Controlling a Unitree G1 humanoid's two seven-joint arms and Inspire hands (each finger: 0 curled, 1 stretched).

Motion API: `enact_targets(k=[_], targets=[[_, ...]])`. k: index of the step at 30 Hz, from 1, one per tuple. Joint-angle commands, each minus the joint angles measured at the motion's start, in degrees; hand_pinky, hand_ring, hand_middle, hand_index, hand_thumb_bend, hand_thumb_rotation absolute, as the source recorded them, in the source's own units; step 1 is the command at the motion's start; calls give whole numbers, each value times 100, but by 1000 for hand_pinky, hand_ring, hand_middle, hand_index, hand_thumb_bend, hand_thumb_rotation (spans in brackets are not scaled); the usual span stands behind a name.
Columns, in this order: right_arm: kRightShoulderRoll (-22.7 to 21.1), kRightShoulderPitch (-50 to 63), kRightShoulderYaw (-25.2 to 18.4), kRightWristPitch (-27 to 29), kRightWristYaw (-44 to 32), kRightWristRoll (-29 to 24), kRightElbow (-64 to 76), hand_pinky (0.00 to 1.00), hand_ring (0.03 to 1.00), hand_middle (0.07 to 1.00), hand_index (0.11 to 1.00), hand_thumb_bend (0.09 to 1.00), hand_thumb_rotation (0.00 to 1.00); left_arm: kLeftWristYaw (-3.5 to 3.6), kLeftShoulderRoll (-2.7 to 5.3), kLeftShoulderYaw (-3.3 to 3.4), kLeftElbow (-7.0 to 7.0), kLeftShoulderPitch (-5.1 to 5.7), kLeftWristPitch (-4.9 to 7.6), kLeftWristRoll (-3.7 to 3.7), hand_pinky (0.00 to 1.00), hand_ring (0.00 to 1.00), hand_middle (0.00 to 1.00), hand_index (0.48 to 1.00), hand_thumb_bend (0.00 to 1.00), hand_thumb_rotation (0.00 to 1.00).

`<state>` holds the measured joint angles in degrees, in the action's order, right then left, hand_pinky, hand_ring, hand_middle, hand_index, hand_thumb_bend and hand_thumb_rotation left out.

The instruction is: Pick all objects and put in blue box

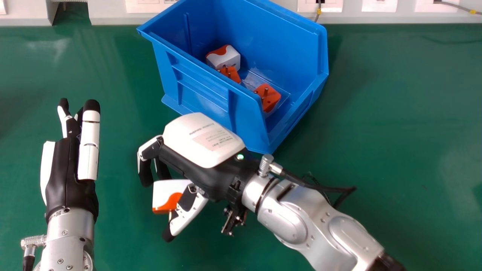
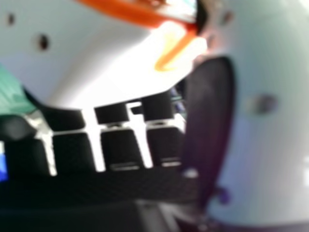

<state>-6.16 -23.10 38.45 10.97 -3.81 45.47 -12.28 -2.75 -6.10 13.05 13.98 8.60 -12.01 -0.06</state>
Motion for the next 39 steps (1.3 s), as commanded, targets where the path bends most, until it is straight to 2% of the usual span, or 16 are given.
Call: enact_targets(k=[1,9,14,19,26,30,33,39], targets=[[-6,61,-112,-20,-54,-87,371,57,108,206,472,488,139,-17,-69,38,29,-71,47,19,1000,1000,985,989,464,1000],[-166,462,-186,33,-159,-137,986,54,104,192,470,487,141,15,-74,60,-1,-98,52,-7,1000,1000,985,985,467,1000],[-249,642,-196,117,-95,-131,1155,43,92,174,470,487,141,76,-118,93,-42,-130,57,-41,1000,1000,984,985,466,1000],[-319,797,-222,103,-136,-143,1322,37,86,167,470,488,140,112,-158,139,-147,-173,91,-90,1000,1000,985,985,465,1000],[-420,1059,-300,-26,-353,-125,1735,33,85,169,473,491,138,132,-176,125,-98,-157,88,-79,1000,1000,984,984,465,1000],[-441,1156,-344,-77,-481,-145,1889,38,93,182,474,490,137,162,-190,156,-147,-167,127,-113,1000,1000,984,984,465,1000],[-508,1288,-399,-71,-596,-228,2028,41,97,189,475,490,137,155,-188,148,-134,-173,103,-101,1000,1000,984,984,465,1000],[-662,1524,-489,-164,-781,-209,2353,42,99,202,480,492,132,150,-218,157,-192,-216,96,-86,1000,1000,984,984,465,1000]])
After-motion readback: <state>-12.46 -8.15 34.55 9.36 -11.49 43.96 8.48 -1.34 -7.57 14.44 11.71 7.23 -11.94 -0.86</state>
